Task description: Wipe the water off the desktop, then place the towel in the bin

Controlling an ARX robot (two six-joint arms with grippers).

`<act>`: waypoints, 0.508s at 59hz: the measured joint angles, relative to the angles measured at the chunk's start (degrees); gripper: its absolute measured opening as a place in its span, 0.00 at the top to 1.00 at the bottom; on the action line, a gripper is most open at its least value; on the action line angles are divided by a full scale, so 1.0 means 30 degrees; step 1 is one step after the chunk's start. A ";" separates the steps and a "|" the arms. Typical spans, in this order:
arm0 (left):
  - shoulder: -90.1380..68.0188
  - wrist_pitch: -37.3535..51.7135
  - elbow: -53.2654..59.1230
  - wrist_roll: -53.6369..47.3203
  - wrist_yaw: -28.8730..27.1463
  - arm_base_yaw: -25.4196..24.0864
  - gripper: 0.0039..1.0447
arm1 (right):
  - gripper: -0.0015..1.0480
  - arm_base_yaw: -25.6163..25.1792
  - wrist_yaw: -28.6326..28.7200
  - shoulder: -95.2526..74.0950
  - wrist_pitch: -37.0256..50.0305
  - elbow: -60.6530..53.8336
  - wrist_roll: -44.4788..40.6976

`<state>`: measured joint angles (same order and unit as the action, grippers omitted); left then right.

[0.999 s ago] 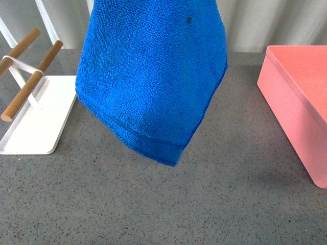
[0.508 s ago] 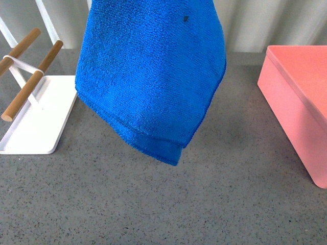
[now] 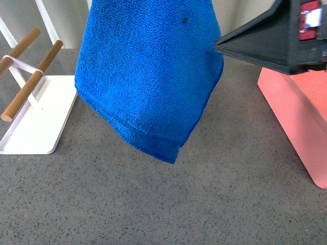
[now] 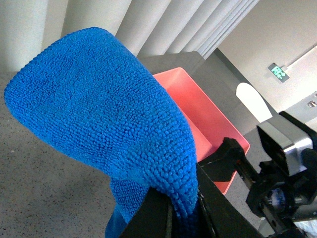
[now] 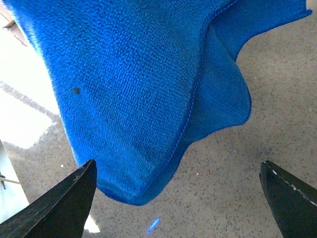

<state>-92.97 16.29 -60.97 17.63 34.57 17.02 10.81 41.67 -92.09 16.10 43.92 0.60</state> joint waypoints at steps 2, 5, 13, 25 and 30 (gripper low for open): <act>0.0000 0.0000 0.0000 0.0000 0.0007 0.0000 0.96 | 0.07 0.0211 0.0240 -0.0342 0.0095 0.0233 -0.0044; 0.0000 0.0000 0.0000 0.0000 0.0007 0.0007 0.96 | 0.07 0.0510 0.0437 -0.0699 0.0328 0.0488 -0.0051; 0.0000 0.0000 0.0007 0.0000 0.0007 0.0000 0.96 | 0.07 0.1268 0.1217 -0.0984 0.0765 0.0911 0.0036; 0.0000 0.0000 0.0007 0.0000 0.0007 0.0000 0.96 | 0.07 0.2215 0.0976 -0.1603 0.0809 0.1712 0.0015; 0.0000 0.0000 0.0007 0.0000 0.0007 0.0000 0.96 | 0.07 0.2477 0.0721 -0.2484 0.1290 0.2310 0.0095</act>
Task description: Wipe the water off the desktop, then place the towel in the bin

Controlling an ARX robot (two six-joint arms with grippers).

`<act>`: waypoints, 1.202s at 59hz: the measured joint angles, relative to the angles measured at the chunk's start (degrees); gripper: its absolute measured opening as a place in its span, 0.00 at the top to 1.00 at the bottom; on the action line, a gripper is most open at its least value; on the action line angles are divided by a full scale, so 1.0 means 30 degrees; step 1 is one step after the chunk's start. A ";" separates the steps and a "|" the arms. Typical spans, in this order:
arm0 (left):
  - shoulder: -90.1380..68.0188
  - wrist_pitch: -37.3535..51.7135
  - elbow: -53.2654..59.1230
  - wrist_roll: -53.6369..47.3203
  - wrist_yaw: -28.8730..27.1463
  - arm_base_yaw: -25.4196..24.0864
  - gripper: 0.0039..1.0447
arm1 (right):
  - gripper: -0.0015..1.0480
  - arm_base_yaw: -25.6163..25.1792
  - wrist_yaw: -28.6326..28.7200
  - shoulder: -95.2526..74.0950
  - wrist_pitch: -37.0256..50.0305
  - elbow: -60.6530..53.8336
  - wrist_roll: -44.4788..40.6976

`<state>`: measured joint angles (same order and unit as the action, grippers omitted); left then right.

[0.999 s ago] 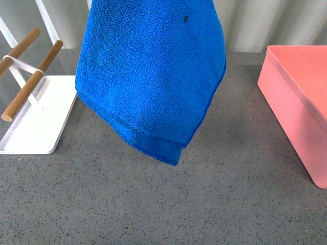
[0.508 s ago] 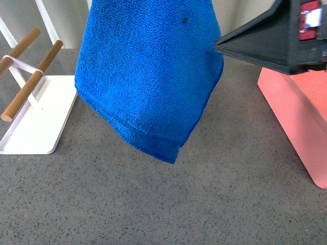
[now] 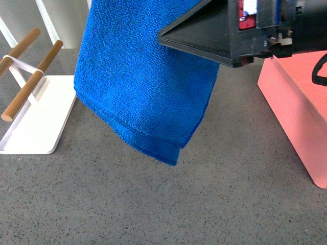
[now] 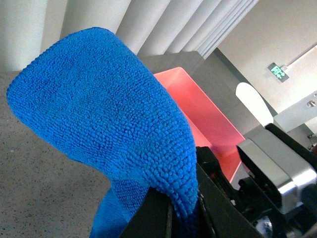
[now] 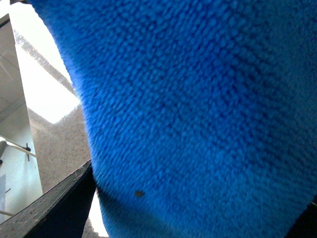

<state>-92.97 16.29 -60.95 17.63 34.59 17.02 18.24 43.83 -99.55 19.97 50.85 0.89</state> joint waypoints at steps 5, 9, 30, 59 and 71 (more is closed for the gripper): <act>0.0000 0.0000 0.0000 0.0000 0.0000 0.0000 0.96 | 0.07 0.0248 -0.0342 -0.0605 0.0015 0.0532 -0.0007; 0.0000 -0.0007 0.0000 0.0000 -0.0007 0.0000 0.96 | 0.07 0.0430 -0.0605 -0.1013 0.0124 0.0925 -0.0007; 0.0000 0.0000 0.0000 0.0000 -0.0007 0.0000 0.96 | 0.07 0.1494 -0.1005 -0.2157 0.1938 0.2149 0.0889; 0.0000 0.0000 0.0000 0.0000 -0.0109 -0.0022 0.96 | 0.83 0.1749 -0.2951 -0.2820 0.3322 0.2674 0.2973; 0.0000 0.0000 0.0000 0.0000 -0.0153 -0.0029 0.67 | 0.95 0.1661 -0.2994 -0.2747 0.3322 0.2601 0.2994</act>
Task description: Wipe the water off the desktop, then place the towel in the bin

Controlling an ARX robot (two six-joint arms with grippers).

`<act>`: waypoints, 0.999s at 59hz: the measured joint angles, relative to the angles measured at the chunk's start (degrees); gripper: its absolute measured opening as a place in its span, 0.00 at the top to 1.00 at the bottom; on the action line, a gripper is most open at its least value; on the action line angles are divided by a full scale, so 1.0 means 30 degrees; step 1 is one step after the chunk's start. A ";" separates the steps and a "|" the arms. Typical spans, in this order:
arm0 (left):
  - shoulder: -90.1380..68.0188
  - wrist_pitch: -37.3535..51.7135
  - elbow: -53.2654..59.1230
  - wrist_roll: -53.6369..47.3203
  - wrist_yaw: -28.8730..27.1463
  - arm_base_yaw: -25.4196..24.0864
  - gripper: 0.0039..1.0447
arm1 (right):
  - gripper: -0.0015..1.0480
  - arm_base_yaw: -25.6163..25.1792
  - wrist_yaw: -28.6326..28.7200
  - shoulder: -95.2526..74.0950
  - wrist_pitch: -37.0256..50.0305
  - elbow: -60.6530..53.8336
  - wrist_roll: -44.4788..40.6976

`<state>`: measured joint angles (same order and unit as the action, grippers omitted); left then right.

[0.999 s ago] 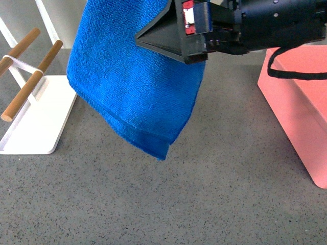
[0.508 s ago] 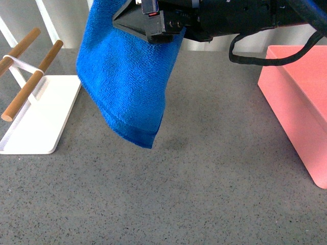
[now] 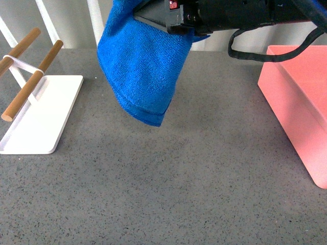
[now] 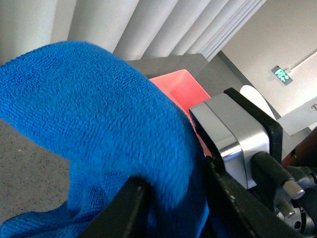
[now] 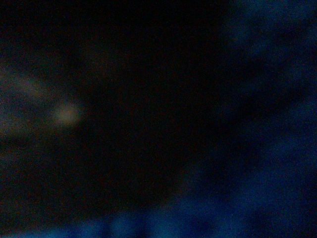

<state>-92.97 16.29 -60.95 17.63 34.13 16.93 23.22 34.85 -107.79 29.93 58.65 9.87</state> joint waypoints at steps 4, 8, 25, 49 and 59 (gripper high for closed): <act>0.0000 0.0000 0.0000 0.0000 -0.0036 -0.0022 0.59 | 0.95 -0.0073 -0.0044 0.0066 -0.0007 -0.0051 0.0007; 0.0000 0.0000 0.0000 0.0000 -0.0102 -0.0022 0.49 | 0.95 -0.0131 -0.0036 0.0146 -0.0007 -0.0109 -0.0007; 0.0000 0.0000 0.0066 -0.0073 0.0015 -0.0073 0.05 | 0.95 -0.0415 -0.0197 0.0605 -0.0219 -0.0255 -0.0058; 0.0007 0.0000 0.0066 -0.0211 0.0109 -0.0015 0.06 | 0.95 -0.0583 -0.0240 0.0860 -0.0321 -0.0794 -0.0066; 0.0940 0.5865 0.2958 -0.3104 -1.0462 0.0707 0.24 | 0.95 -0.0721 -0.0313 0.0969 -0.0437 -0.0860 -0.0138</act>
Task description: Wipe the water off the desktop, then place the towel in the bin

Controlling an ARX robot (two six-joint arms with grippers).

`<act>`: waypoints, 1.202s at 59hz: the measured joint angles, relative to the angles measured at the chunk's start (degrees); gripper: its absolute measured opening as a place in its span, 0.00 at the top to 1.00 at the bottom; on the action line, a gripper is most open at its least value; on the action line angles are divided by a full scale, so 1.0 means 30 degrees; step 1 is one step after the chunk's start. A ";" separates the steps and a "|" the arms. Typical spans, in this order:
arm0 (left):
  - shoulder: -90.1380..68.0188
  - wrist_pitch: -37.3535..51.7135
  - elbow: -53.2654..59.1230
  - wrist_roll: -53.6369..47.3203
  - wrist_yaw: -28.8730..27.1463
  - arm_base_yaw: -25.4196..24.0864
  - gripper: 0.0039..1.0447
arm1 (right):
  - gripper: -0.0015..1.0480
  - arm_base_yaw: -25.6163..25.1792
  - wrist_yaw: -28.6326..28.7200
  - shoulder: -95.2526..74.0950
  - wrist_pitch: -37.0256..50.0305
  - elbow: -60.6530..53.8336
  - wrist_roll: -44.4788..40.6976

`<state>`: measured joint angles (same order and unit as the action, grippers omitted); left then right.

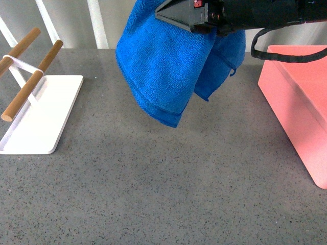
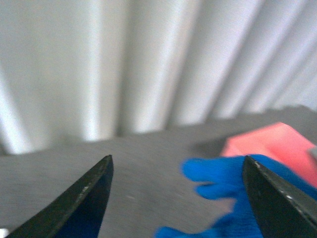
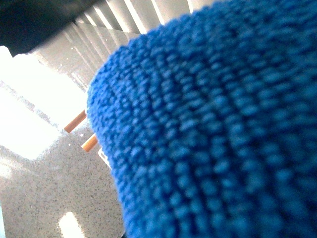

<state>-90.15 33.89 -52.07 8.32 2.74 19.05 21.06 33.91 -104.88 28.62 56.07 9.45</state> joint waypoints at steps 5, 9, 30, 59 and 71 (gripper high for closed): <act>0.1166 0.2353 0.2244 -0.1341 -0.4452 -0.0226 0.36 | 0.95 -0.0058 0.0051 0.0036 -0.0029 -0.0029 -0.0015; 0.2106 0.3213 0.3672 -0.1800 -0.5799 -0.0656 0.44 | 0.95 -0.0138 0.0109 0.0189 -0.0080 -0.0073 -0.0015; 0.7002 0.4983 1.0754 -0.2565 -0.3956 -0.3053 0.97 | 0.95 -0.0306 0.0357 0.0831 -0.0226 -0.0168 -0.0066; 1.2910 0.3432 1.5147 -0.2623 -0.1348 -0.5464 0.97 | 0.95 -0.0466 0.0350 0.1005 -0.0597 -0.0168 -0.0219; 1.5023 0.2135 1.5934 -0.2630 -0.0998 -0.6302 0.97 | 0.95 -0.0474 0.0321 0.1013 -0.0758 -0.0175 -0.0291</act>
<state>-45.08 40.29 -4.27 0.43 -0.25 0.14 19.64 34.87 -101.84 26.35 55.55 8.58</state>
